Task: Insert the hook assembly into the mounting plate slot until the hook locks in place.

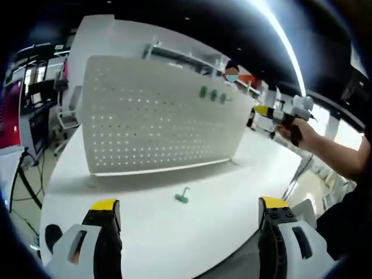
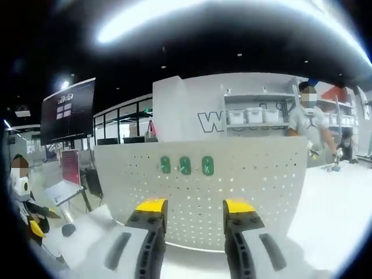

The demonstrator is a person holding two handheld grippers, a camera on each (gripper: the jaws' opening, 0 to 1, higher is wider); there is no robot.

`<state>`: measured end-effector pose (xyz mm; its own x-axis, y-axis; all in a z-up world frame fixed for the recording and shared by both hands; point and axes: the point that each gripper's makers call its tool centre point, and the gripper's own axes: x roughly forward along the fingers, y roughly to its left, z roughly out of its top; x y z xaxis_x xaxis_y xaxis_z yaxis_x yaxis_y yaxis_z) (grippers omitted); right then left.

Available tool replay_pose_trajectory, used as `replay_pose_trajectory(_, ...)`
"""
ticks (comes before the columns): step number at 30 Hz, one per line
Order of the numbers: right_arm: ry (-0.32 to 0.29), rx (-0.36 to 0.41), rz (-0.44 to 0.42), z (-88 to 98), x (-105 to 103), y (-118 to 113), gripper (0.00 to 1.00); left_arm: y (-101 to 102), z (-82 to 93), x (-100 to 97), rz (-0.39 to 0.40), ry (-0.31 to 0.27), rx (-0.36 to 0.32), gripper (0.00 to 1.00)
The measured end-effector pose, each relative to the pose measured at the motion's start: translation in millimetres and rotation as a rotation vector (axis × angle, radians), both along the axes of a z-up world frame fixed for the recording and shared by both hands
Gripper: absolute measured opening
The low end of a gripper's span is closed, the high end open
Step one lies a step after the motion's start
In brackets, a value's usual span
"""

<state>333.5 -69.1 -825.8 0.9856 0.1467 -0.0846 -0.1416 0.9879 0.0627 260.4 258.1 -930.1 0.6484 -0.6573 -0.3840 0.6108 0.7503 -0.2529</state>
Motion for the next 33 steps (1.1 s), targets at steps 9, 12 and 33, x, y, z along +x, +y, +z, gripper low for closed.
replay_pose_trajectory(9, 0.083, 0.000, 0.051, -39.3, -29.1, 19.2, 0.36, -0.5, -5.5, -11.9, -0.004, 0.012, 0.006, 1.00)
replay_pose_trajectory(12, 0.112, 0.000, 0.075, -49.8, -39.8, 29.0, 0.37, 0.6, -7.3, -15.7, -0.002, 0.015, 0.008, 1.00)
replay_pose_trajectory(33, 0.233, 0.014, 0.195, -102.9, -99.9, 88.7, 0.38, 3.6, -20.6, -37.8, -0.001, 0.047, 0.021, 1.00)
